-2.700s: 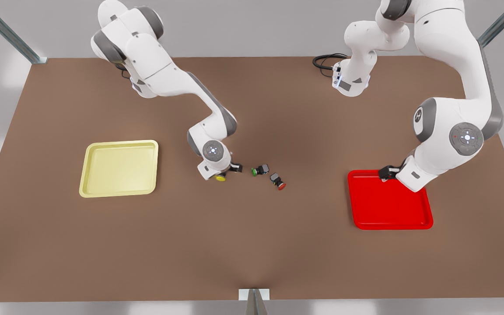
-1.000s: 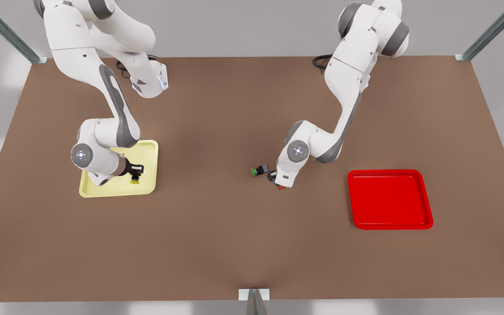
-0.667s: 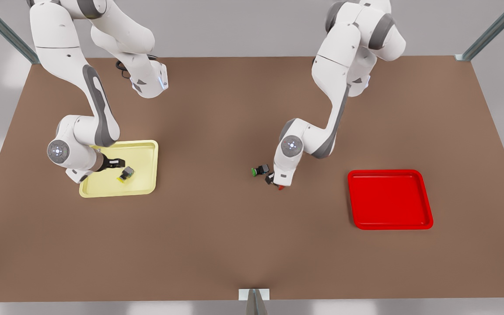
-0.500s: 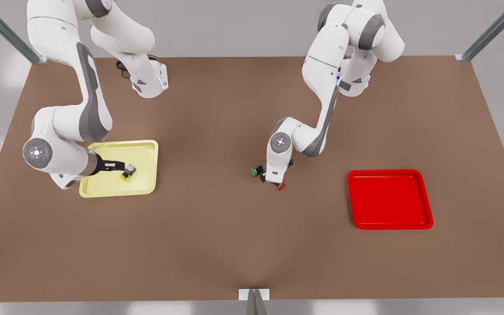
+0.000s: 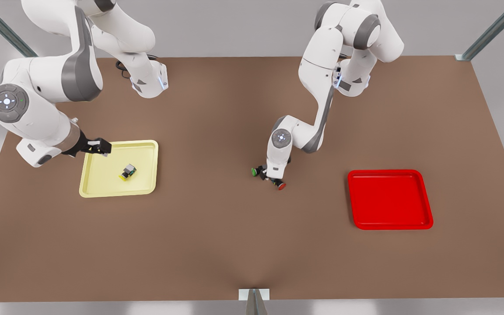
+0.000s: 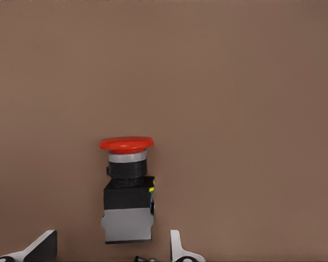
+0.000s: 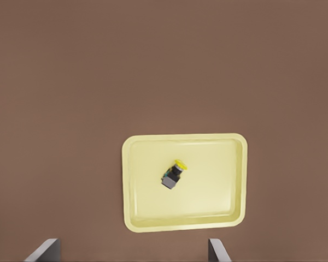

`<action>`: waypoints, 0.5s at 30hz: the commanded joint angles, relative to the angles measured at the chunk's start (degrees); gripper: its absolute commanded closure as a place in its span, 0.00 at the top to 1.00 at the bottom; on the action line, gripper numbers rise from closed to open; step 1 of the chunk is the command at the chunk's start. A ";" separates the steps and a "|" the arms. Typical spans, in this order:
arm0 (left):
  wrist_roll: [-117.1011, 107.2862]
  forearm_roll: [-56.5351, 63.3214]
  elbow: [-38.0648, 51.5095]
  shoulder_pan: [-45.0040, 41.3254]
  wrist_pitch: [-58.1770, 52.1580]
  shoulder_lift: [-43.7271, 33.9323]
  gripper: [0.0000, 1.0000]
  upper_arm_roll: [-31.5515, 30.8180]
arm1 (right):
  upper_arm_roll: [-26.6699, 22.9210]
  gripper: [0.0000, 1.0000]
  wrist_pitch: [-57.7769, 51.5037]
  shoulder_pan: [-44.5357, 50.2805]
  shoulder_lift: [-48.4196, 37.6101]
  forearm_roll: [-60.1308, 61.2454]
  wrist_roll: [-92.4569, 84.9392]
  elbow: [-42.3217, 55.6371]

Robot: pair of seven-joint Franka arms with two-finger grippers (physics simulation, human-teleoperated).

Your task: Place the switches on the corresponding trays according to their colors

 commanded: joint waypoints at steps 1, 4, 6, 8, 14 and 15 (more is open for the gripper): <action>0.01 -0.23 -0.01 0.05 -0.05 -0.01 0.99 0.00 | 0.00 1.00 0.00 -0.07 0.01 -0.01 0.00 0.00; 0.97 -0.14 -1.24 0.40 1.53 -0.01 0.99 -0.09 | 0.08 1.00 0.53 0.11 0.01 -0.01 0.18 0.00; 0.97 -0.05 -1.32 0.40 1.53 -0.01 0.99 -0.09 | 0.00 1.00 0.53 0.11 0.01 -0.01 0.18 0.00; 0.97 -0.14 -1.24 0.22 1.45 0.08 0.99 -0.09 | 0.08 1.00 0.62 0.20 0.01 -0.01 0.26 0.00; -0.52 -1.45 0.61 -1.89 1.27 2.71 0.99 0.09 | 0.00 1.00 0.53 0.11 0.10 -0.01 0.18 0.00; -0.52 -1.45 0.78 -2.06 1.27 2.98 0.99 0.09 | 0.08 1.00 0.53 0.11 0.10 -0.01 0.26 -0.09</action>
